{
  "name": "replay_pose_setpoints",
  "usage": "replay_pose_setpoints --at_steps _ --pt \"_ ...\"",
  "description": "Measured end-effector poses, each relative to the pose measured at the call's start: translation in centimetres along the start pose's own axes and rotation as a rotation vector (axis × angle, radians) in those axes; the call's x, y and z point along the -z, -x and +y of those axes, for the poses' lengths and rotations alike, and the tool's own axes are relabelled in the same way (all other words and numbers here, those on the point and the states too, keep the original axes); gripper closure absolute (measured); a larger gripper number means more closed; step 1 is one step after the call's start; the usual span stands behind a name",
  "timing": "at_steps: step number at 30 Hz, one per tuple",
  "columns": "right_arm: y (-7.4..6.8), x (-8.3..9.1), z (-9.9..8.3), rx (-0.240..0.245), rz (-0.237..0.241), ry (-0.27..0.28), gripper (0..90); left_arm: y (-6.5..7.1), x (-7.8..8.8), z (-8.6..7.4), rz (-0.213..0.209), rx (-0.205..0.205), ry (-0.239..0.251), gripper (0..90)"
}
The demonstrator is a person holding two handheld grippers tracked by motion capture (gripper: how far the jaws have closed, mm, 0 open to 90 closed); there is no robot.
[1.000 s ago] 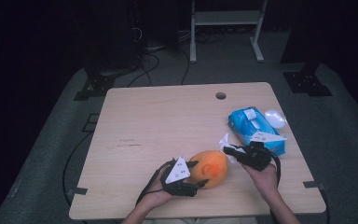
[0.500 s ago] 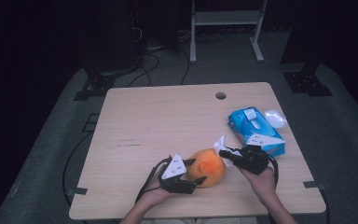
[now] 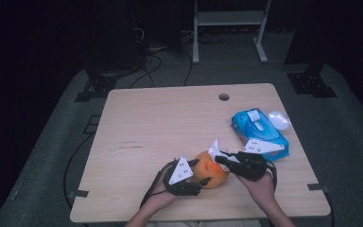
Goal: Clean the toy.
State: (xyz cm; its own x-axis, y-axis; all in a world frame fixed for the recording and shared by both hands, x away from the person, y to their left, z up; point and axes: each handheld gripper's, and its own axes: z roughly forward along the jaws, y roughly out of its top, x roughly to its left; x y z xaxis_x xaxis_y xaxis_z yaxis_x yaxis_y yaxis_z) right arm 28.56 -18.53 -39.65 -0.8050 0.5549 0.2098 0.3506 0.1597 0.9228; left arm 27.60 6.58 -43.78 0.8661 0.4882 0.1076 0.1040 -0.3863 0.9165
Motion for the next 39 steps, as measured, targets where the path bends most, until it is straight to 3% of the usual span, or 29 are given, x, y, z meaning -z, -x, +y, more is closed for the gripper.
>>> replay_pose_setpoints --at_steps 2,4,6,9,10,14,16,18,20,23,24,26,28,29,33,35,36,39 --pt "-1.4 0.0 0.6 0.051 0.027 0.008 79.6 -0.3 0.4 0.6 -0.015 0.023 0.002 40.8" --pt "-1.9 -0.1 0.8 0.084 0.017 0.004 79.7 -0.3 0.8 0.8 -0.025 0.02 -0.002 42.1" --pt "-1.2 -0.1 0.4 0.065 -0.007 -0.01 79.7 -0.2 0.9 0.8 -0.03 0.021 -0.005 42.6" --pt "0.5 -0.1 -0.3 -0.017 -0.017 -0.009 79.6 -0.4 0.8 0.8 -0.038 0.034 0.002 43.0" --pt "0.4 0.0 -0.1 -0.025 -0.021 -0.001 79.7 -0.4 0.8 0.8 -0.04 0.04 0.003 42.9" --pt "-2.2 -0.4 0.7 0.09 0.01 -0.016 79.6 -0.2 0.7 1.0 -0.046 0.034 0.005 43.3" --pt "-2.6 -0.8 0.7 0.123 -0.003 -0.039 79.7 -0.3 1.0 1.3 -0.047 0.033 0.009 43.4" --pt "-1.6 -0.8 0.5 0.071 -0.006 -0.035 79.8 -0.3 1.2 1.3 -0.044 0.042 0.028 42.9" --pt "-0.7 -0.7 0.1 0.037 -0.018 -0.034 79.8 -0.2 0.7 1.1 -0.05 0.048 0.029 35.5" --pt "0.2 -0.5 -0.3 0.005 -0.039 -0.038 79.8 0.2 -0.6 0.1 -0.01 -0.011 0.005 19.0" --pt "0.3 -0.4 -0.3 -0.003 -0.041 -0.041 79.7 0.3 -0.9 -0.2 0.001 -0.024 0.007 17.9" --pt "0.0 -0.6 -0.3 0.017 -0.046 -0.052 79.6 0.3 -0.9 -0.3 0.009 -0.025 0.007 20.9" --pt "-0.5 -0.8 -0.2 0.054 -0.054 -0.063 79.6 0.4 -0.3 0.4 0.018 -0.042 -0.003 31.8" --pt "-0.5 -0.8 -0.1 0.06 -0.058 -0.062 79.6 0.4 0.0 0.8 0.008 -0.021 0.008 36.4" --pt "0.8 -0.6 -0.4 0.05 -0.088 -0.062 79.8 -0.1 0.7 1.3 -0.03 0.019 0.028 45.0" --pt "1.5 -0.6 -0.9 0.006 -0.082 -0.058 79.8 0.0 0.5 1.2 -0.033 0.022 0.028 45.0" --pt "1.5 -0.6 -0.9 0.004 -0.089 -0.06 79.8 0.0 0.4 1.1 -0.034 0.019 0.022 41.9" --pt "0.6 -0.8 -0.6 0.051 -0.104 -0.071 79.7 0.0 -0.4 0.4 -0.021 0.023 0.003 20.7"
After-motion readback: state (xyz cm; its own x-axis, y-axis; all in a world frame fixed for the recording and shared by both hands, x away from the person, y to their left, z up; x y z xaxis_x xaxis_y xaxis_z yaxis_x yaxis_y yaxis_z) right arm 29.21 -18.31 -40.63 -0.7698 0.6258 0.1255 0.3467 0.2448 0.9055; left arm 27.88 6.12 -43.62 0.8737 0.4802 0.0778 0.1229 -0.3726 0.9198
